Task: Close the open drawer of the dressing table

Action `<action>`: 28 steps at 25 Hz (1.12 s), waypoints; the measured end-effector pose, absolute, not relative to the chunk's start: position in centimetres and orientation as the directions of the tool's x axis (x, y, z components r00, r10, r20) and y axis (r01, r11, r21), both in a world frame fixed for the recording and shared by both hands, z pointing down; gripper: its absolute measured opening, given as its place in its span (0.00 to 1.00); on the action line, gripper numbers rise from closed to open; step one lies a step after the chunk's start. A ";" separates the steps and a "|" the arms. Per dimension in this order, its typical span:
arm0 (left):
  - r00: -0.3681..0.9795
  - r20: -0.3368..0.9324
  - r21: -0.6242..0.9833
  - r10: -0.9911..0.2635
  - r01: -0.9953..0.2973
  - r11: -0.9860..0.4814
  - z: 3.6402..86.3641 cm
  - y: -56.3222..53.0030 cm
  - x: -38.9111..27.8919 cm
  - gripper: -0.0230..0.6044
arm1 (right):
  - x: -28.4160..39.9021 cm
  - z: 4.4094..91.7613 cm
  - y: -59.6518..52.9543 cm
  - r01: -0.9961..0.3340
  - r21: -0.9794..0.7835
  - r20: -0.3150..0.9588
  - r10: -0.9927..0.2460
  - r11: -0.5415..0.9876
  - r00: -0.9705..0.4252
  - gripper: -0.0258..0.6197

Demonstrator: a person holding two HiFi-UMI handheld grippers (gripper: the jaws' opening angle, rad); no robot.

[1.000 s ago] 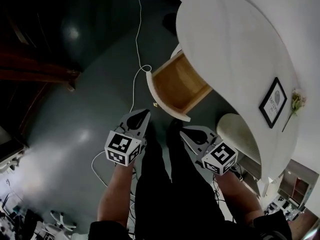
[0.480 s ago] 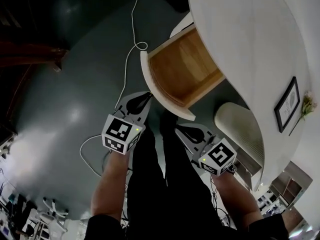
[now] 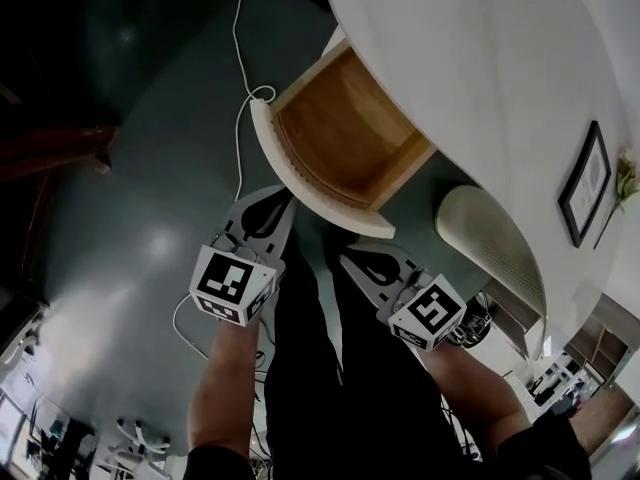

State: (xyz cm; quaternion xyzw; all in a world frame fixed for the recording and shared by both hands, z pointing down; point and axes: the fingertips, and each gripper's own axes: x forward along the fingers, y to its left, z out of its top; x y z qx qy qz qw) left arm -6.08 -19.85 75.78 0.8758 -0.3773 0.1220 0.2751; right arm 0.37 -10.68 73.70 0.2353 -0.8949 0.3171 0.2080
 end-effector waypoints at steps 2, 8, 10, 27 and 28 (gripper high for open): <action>0.695 0.420 0.375 -0.584 -0.719 -0.586 75.7 -20.5 -5.3 0.07 | 0.6 74.1 -10.6 -0.566 -0.462 0.518 -0.310 0.682 -0.797 0.05; 0.704 0.412 0.374 -0.578 -0.710 -0.597 75.6 -22.4 -3.6 0.06 | 1.7 74.5 -10.9 -0.598 -0.458 0.512 -0.354 0.658 -0.783 0.05; 0.702 0.414 0.370 -0.579 -0.711 -0.598 75.6 -22.9 -2.9 0.05 | 2.5 74.3 -11.3 -0.613 -0.444 0.509 -0.379 0.654 -0.773 0.05; 0.720 0.428 0.293 -0.547 -0.683 -0.669 75.2 -28.3 2.3 0.05 | 6.6 75.1 -14.0 -0.674 -0.479 0.447 -0.504 0.563 -0.739 0.05; 0.719 0.423 0.295 -0.551 -0.684 -0.667 75.2 -28.7 2.6 0.05 | 6.9 75.5 -13.9 -0.675 -0.479 0.451 -0.503 0.561 -0.737 0.05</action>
